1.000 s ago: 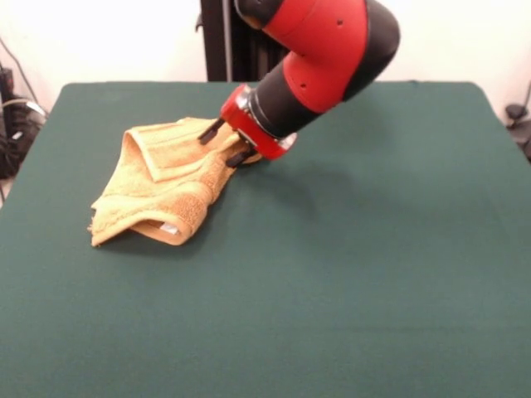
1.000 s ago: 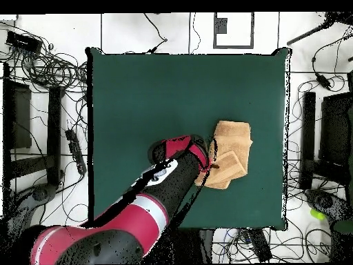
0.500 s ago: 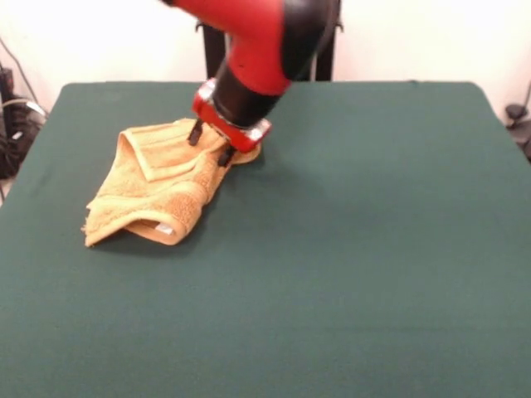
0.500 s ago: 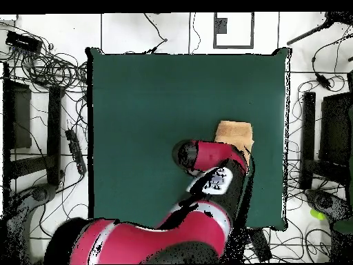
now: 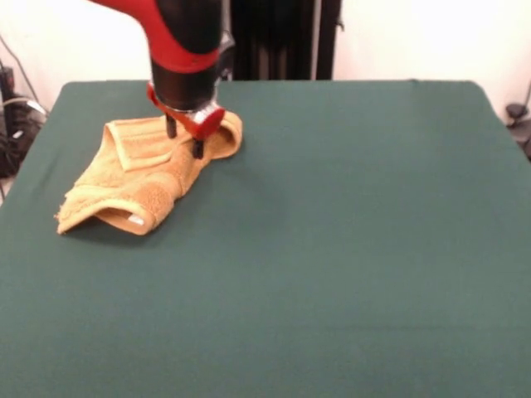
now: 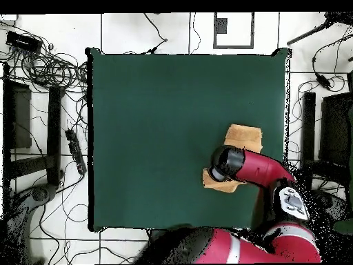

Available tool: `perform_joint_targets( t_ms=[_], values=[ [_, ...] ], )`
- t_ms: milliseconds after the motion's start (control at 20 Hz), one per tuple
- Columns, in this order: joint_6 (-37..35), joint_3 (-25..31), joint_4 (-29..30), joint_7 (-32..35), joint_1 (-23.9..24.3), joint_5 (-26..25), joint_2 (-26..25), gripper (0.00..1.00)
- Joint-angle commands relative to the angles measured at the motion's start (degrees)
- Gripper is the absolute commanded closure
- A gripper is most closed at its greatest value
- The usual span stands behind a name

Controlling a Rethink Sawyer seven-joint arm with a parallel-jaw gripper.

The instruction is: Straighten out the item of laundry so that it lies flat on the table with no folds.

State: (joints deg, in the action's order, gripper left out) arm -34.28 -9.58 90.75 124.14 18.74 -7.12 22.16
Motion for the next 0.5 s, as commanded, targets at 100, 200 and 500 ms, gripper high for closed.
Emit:
perform_joint_targets(
  t_ms=[100,200,500],
  values=[
    [-3.0,13.3,10.4,-12.3,2.7,-5.7,1.7,0.00],
    [-2.9,13.9,10.2,-11.4,3.1,-6.6,1.6,0.00],
    [-4.2,15.8,9.9,-9.9,4.6,-8.8,1.6,0.00]
  ],
)
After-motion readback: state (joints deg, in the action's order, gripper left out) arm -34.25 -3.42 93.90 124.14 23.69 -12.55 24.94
